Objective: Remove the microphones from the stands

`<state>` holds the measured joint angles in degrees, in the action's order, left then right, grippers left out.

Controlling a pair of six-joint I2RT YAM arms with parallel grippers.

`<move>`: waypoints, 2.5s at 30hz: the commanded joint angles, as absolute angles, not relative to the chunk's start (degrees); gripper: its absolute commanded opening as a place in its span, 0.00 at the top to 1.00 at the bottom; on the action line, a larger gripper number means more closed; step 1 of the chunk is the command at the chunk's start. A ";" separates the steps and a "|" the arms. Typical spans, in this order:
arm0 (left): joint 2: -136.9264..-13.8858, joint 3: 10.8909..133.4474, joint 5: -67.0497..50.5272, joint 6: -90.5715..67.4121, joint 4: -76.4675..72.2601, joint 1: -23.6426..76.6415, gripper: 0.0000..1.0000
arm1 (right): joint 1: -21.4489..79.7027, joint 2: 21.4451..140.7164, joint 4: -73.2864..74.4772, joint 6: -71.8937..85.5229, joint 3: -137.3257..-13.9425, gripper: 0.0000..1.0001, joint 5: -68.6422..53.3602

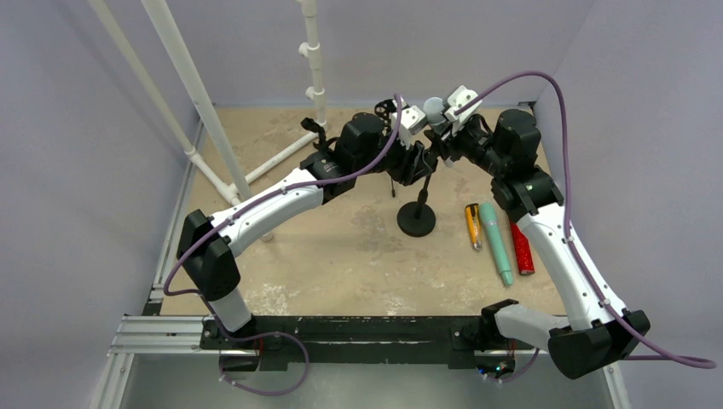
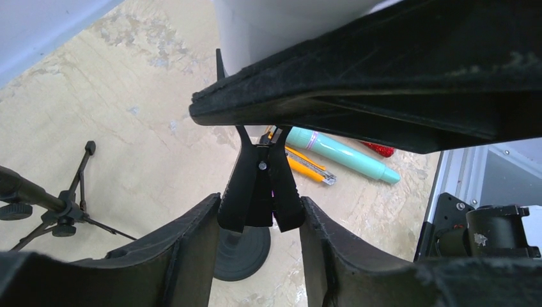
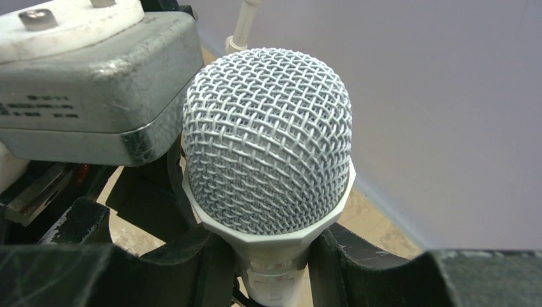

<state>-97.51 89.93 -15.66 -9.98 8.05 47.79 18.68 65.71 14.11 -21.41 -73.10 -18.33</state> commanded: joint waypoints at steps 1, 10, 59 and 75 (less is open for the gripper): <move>-97.48 92.59 -17.33 -10.72 7.29 48.17 0.59 | 18.44 65.65 15.63 -19.14 -71.52 1.00 -17.05; -96.15 90.88 -19.52 -9.84 6.48 48.19 1.00 | 18.20 64.88 15.03 -18.92 -70.55 1.00 -16.96; -91.27 88.77 -15.09 4.84 11.40 48.56 1.00 | 11.34 65.57 16.84 -11.41 -71.38 1.00 -14.49; -90.87 88.77 -13.96 5.29 11.48 48.52 1.00 | 9.10 65.81 16.94 -11.32 -71.96 1.00 -14.52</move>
